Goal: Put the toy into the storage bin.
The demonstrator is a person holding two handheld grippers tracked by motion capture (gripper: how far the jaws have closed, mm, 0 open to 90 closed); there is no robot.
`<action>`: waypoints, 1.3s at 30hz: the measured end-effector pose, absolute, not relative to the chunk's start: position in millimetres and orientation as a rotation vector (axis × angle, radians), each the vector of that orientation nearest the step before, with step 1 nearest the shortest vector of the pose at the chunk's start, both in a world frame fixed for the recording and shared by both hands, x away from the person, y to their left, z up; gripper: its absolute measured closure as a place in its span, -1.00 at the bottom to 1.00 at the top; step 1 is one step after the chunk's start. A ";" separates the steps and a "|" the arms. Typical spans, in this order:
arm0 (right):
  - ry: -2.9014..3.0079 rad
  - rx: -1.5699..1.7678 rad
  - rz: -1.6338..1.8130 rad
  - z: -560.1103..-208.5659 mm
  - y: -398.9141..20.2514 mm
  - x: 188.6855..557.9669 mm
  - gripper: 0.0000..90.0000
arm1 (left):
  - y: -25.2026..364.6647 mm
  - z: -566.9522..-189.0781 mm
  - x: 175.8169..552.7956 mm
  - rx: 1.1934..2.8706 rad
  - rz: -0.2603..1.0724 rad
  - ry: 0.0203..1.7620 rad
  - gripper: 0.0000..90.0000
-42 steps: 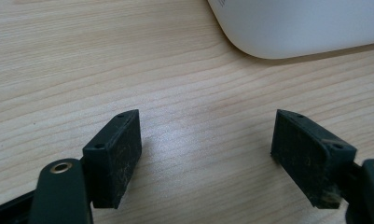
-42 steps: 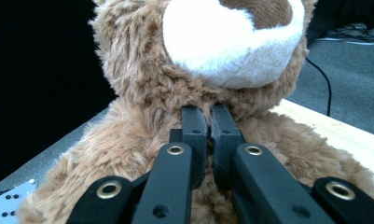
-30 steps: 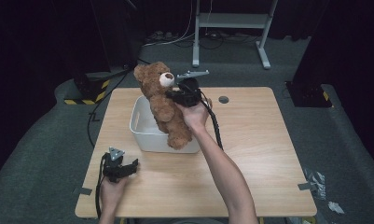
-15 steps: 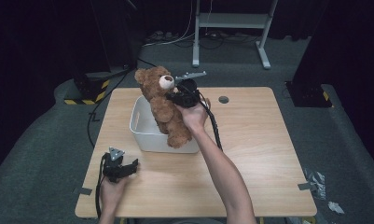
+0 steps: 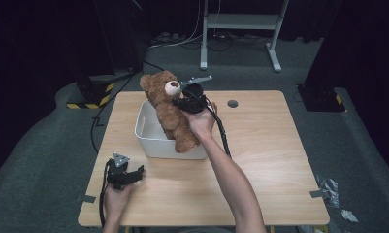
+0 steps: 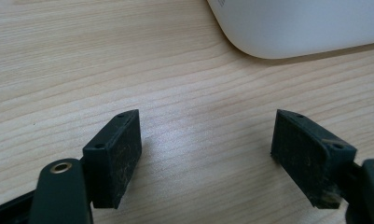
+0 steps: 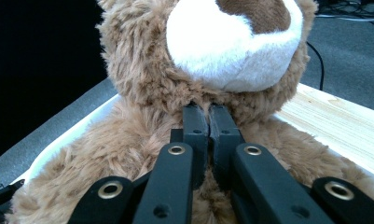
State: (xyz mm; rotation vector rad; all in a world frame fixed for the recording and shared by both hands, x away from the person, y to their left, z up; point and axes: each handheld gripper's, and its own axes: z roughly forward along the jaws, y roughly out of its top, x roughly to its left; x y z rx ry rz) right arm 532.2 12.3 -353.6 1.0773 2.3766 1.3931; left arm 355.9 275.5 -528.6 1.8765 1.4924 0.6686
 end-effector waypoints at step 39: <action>2.486 1.025 1.312 -358.6 -0.5 529.5 0.93 | 275.5 -528.7 355.9 1.877 0.668 1.492 -0.46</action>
